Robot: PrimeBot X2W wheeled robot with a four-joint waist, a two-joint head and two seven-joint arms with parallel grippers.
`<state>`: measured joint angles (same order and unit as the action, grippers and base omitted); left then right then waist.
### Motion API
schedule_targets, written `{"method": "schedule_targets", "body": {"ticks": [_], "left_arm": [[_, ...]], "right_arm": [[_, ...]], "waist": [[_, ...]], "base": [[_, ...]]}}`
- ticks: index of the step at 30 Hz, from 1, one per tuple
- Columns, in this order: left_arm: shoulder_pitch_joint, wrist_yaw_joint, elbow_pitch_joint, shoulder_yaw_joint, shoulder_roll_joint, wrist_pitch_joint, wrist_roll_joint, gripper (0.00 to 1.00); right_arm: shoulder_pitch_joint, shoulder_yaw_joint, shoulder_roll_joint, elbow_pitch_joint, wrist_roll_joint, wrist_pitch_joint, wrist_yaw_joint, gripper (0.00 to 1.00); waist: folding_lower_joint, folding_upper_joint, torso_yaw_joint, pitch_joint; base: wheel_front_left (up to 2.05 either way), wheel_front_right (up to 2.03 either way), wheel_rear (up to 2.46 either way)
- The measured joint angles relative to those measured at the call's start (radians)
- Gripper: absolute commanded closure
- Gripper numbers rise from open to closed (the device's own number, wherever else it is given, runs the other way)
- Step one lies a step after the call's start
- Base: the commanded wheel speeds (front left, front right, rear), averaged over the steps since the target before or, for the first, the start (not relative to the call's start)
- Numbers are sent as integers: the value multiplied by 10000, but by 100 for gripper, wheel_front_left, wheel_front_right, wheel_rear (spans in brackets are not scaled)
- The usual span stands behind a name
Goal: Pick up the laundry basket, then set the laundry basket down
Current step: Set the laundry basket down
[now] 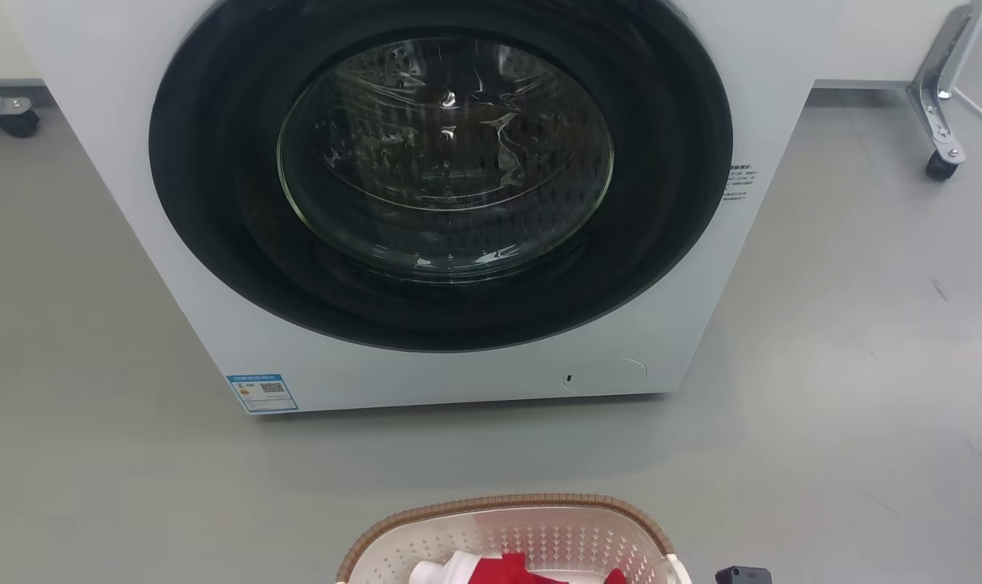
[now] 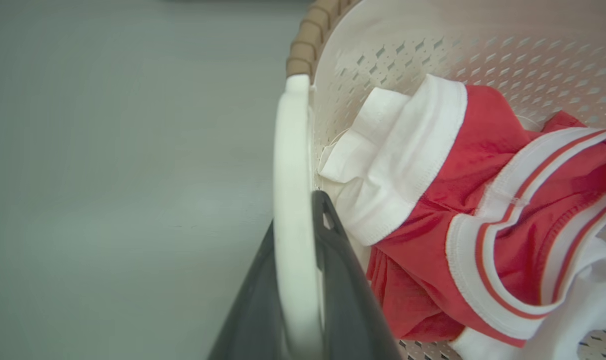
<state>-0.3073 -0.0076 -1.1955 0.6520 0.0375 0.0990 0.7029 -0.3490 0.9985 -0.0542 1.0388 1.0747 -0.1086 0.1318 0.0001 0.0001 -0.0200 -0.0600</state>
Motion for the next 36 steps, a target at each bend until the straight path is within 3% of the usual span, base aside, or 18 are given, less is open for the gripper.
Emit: {"method": "schedule_targets", "body": {"ticks": [13,36], "left_arm": [[-1194,165,65,-48,29,345,0,100],[-3950,518,495,-303,54,986,-136,100]], "right_arm": [[-1384,42,-29,79,-8,-347,0,100],[-4355,-240,-71,767,-472,-1045,0,100]], "waist": [[1,0,-25,-1122],[1,2,-398,-4383]], "base": [[0,0,0],[0,0,0]]}}
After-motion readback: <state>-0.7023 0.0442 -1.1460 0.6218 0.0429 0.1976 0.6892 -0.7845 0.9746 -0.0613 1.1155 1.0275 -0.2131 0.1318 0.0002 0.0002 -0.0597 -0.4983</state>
